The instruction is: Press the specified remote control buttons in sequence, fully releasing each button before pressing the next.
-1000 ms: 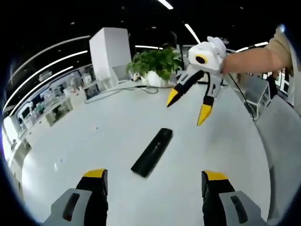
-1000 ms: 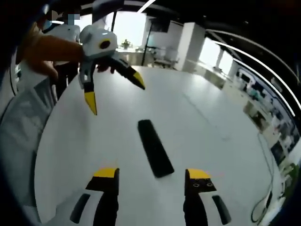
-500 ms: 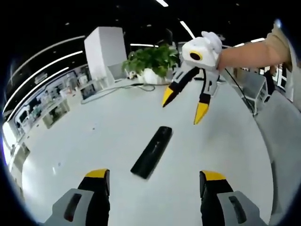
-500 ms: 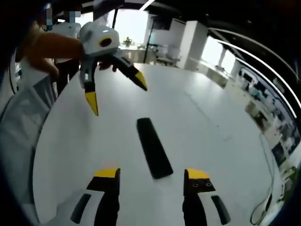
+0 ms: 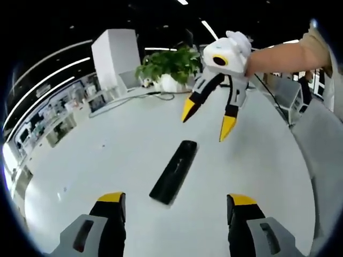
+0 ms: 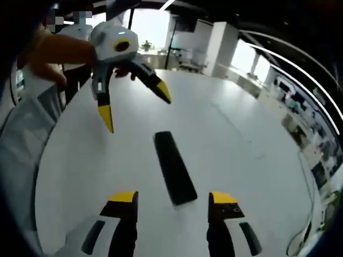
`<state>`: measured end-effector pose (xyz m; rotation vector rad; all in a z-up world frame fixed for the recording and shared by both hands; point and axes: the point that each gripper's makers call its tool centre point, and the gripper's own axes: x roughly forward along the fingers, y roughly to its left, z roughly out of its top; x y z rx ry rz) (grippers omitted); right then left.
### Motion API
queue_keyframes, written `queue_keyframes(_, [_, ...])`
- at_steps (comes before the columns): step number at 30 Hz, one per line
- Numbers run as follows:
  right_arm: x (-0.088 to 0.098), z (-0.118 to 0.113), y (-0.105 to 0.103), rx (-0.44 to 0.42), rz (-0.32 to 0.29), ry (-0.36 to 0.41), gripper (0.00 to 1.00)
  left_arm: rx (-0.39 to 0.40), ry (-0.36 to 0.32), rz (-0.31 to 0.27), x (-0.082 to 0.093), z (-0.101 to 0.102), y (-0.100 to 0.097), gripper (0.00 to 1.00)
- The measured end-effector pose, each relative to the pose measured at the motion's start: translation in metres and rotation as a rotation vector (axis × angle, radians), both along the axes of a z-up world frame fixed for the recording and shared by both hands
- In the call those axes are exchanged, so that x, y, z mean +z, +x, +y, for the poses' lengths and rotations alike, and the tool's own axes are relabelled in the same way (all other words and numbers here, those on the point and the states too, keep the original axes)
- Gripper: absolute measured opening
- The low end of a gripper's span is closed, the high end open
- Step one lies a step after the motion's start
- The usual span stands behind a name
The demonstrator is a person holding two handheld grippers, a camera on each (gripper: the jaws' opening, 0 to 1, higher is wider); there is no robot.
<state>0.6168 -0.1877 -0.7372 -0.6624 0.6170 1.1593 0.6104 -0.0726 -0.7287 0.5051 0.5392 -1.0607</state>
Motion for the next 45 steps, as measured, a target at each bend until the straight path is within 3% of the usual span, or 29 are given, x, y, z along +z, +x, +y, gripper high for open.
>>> queue_keyframes(34, [-0.024,0.006,0.014,0.019,0.04,-0.024,0.42,-0.06,0.051,0.03,-0.026,-0.015,0.019,0.74])
queue_keyframes(45, [-0.03,0.007,0.017,0.018,0.059,-0.031,0.36,-0.069,0.067,0.044,-0.032,-0.016,0.024,0.72])
